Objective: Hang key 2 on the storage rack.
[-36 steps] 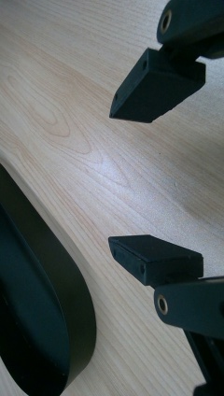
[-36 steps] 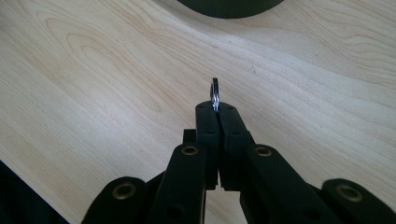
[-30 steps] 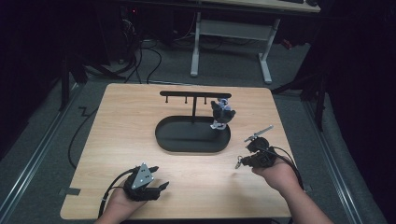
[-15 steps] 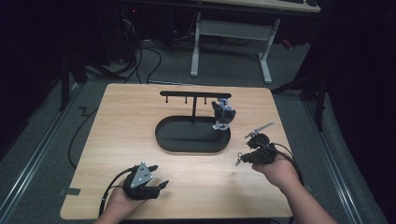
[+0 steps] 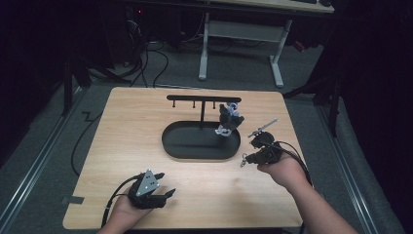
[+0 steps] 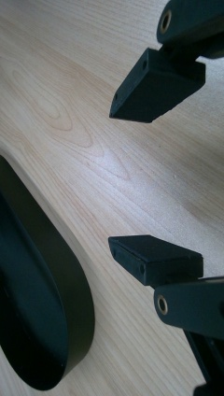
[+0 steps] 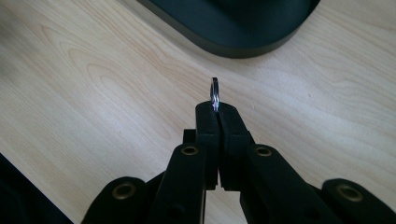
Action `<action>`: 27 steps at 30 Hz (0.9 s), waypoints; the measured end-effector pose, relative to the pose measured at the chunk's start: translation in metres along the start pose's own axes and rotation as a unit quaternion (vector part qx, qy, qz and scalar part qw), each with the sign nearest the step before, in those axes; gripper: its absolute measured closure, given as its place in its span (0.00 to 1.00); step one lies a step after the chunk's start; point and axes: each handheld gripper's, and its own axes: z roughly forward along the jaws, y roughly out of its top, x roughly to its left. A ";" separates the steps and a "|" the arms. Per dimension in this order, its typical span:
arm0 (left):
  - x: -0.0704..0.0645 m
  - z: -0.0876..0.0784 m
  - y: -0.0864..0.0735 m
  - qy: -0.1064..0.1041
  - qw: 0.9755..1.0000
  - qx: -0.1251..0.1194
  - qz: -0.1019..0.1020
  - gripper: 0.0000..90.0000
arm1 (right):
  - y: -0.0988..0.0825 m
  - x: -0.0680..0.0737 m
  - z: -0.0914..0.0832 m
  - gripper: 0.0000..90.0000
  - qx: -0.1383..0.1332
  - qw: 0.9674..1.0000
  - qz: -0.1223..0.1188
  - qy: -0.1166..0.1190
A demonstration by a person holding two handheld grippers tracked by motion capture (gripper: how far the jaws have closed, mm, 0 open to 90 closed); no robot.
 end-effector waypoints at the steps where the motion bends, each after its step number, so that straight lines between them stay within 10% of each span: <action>1: 0.001 -0.001 0.000 0.000 1.000 0.000 -0.001 0.37 | 0.003 0.001 0.000 0.99 0.002 1.000 0.000 0.001; 27: 0.001 -0.007 -0.001 0.007 1.000 -0.004 -0.004 0.36 | 0.094 0.008 -0.010 0.99 -0.004 1.000 -0.021 0.012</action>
